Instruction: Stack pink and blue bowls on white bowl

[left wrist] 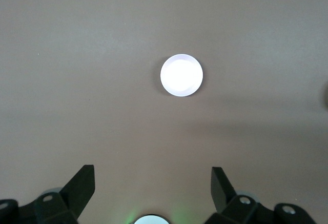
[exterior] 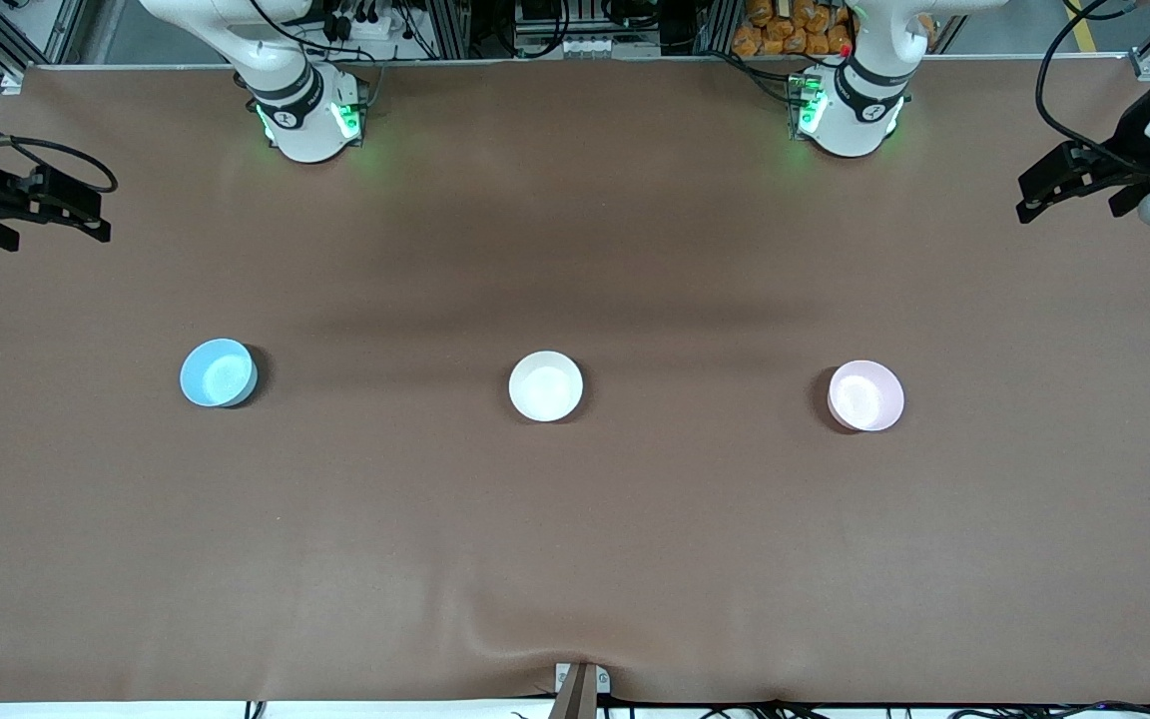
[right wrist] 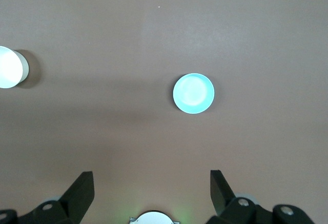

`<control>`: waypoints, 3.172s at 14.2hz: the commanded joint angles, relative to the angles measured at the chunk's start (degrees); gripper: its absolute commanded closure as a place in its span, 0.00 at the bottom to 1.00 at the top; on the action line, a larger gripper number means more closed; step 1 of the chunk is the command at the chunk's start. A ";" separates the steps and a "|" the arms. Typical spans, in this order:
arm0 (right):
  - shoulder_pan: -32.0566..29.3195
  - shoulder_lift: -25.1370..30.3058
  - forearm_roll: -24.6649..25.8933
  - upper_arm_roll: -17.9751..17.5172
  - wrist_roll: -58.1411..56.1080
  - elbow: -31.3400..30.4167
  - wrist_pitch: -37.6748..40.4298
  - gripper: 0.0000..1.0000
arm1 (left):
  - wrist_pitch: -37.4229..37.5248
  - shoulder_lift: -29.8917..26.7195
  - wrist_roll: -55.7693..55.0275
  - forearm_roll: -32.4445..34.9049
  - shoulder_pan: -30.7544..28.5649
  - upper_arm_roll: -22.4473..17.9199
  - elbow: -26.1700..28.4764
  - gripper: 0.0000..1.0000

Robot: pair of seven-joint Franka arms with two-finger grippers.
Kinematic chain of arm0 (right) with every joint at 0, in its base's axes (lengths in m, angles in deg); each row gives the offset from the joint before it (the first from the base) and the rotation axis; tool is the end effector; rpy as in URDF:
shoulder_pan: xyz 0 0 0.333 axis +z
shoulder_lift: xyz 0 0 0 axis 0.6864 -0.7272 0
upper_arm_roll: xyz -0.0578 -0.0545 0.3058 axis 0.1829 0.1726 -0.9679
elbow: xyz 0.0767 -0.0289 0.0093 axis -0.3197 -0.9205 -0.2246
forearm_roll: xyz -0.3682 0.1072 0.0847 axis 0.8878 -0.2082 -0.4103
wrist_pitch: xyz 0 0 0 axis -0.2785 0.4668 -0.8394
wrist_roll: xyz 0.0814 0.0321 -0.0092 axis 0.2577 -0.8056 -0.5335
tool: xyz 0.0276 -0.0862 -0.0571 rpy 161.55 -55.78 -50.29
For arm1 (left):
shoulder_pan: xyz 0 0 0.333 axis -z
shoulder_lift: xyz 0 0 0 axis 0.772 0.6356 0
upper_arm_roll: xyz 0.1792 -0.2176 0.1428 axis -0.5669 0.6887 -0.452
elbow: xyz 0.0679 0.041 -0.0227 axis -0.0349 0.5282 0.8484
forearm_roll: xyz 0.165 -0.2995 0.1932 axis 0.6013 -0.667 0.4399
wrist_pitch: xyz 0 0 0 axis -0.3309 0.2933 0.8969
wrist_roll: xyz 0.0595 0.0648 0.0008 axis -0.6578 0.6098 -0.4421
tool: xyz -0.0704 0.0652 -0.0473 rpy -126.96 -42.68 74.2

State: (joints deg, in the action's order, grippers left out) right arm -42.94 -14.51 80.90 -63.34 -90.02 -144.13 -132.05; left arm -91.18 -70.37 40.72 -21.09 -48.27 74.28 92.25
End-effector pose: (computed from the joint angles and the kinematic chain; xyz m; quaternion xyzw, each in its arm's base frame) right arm 0.5359 0.0054 0.6452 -0.9976 -0.0490 0.0488 0.0050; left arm 0.5067 -0.0398 0.6481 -0.9995 -0.0291 0.0065 0.0109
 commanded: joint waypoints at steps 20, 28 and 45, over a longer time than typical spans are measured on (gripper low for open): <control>-0.49 -0.67 0.44 -0.27 -0.53 1.33 0.93 0.00 | 0.53 1.35 2.27 -1.84 -0.34 -0.33 -1.34 0.00; -0.67 -0.67 0.44 -0.27 -0.53 1.24 0.93 0.00 | 0.53 1.53 2.27 -1.84 -0.16 -0.33 -0.29 0.00; -0.67 -0.67 0.35 -0.27 -0.44 1.24 1.81 0.00 | -34.61 22.00 2.36 -1.75 -1.21 -0.33 17.63 0.12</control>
State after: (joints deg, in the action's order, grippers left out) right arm -43.12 -14.63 80.90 -63.25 -90.02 -144.13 -131.24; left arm -123.07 -49.09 41.86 -21.47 -48.50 73.98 108.07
